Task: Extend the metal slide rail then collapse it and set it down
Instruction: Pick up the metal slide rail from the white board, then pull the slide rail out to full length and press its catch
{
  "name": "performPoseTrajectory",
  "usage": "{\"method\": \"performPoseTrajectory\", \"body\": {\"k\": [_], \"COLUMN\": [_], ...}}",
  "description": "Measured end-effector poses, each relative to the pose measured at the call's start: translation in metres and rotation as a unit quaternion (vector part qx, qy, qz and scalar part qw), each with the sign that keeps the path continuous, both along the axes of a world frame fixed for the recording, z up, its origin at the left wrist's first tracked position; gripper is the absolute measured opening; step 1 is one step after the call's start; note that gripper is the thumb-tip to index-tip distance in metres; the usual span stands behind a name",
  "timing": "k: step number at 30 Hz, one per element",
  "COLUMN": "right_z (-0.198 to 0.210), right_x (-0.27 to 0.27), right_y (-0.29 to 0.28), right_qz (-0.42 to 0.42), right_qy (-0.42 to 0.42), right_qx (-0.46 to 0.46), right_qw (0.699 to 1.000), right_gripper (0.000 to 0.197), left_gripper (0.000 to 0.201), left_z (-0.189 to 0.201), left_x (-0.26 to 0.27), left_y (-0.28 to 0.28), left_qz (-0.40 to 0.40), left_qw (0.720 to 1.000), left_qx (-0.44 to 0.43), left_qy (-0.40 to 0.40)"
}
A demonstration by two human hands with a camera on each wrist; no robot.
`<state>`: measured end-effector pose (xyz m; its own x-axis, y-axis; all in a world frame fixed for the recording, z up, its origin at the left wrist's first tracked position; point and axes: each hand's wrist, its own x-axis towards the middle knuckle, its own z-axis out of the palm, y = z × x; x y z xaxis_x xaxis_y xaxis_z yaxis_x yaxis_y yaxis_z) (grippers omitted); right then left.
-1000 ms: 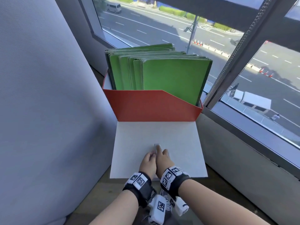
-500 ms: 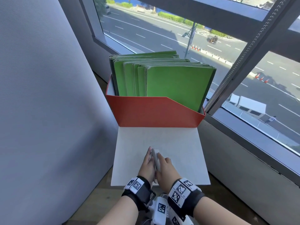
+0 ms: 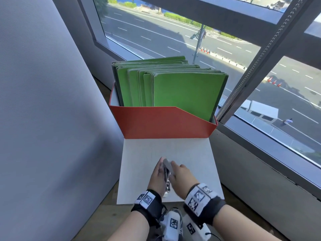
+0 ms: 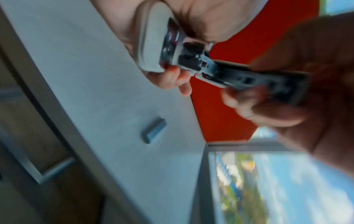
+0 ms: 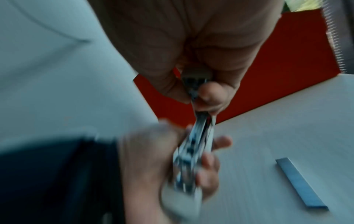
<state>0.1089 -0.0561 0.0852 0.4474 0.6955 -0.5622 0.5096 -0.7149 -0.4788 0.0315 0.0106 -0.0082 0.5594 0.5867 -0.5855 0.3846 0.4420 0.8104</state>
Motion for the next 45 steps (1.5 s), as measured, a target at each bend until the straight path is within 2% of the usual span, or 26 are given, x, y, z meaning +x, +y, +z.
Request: {"method": "performPoseTrajectory", "body": {"k": [2, 3, 7, 10, 15, 24, 34, 40, 45], "right_z": [0.006, 0.01, 0.026, 0.029, 0.031, 0.015, -0.016, -0.022, -0.022], "right_x": [0.016, 0.023, 0.048, 0.068, 0.092, 0.111, 0.105, 0.093, 0.087], "right_y": [0.003, 0.003, 0.006, 0.013, 0.028, 0.056, 0.07, 0.074, 0.067], "right_qz": [-0.002, 0.01, 0.022, -0.002, -0.028, -0.058, -0.083, -0.052, -0.045], "right_qy": [0.009, 0.015, 0.017, 0.007, 0.005, 0.041, 0.075, 0.05, 0.05], "right_qx": [0.016, 0.017, 0.038, 0.068, 0.099, 0.107, 0.071, 0.068, 0.086], "right_qw": [1.0, 1.0, 0.999, 0.998, 0.995, 0.992, 0.991, 0.995, 0.994], "right_gripper": [0.021, 0.016, 0.028, 0.023, 0.014, 0.027, 0.045, 0.036, 0.041], "left_gripper": [0.038, 0.038, 0.036, 0.034, 0.033, 0.033, 0.033, 0.034, 0.025], "left_z": [-0.009, -0.012, -0.007, 0.004, 0.016, 0.037, 0.038, 0.033, 0.034], "left_x": [-0.006, -0.009, -0.014, -0.015, -0.014, -0.015, -0.021, -0.018, -0.015], "left_y": [0.002, 0.002, 0.0, -0.004, -0.006, -0.009, -0.011, -0.012, -0.011], "left_qz": [0.016, 0.022, 0.025, 0.022, 0.016, 0.001, 0.023, 0.042, 0.033], "left_qw": [1.0, 0.999, 0.997, 0.992, 0.986, 0.976, 0.969, 0.972, 0.977], "left_qx": [-0.014, -0.026, -0.067, -0.107, -0.146, -0.176, -0.207, -0.208, -0.192], "left_qy": [-0.009, -0.005, -0.02, -0.057, -0.074, -0.125, -0.13, -0.101, -0.091]}}
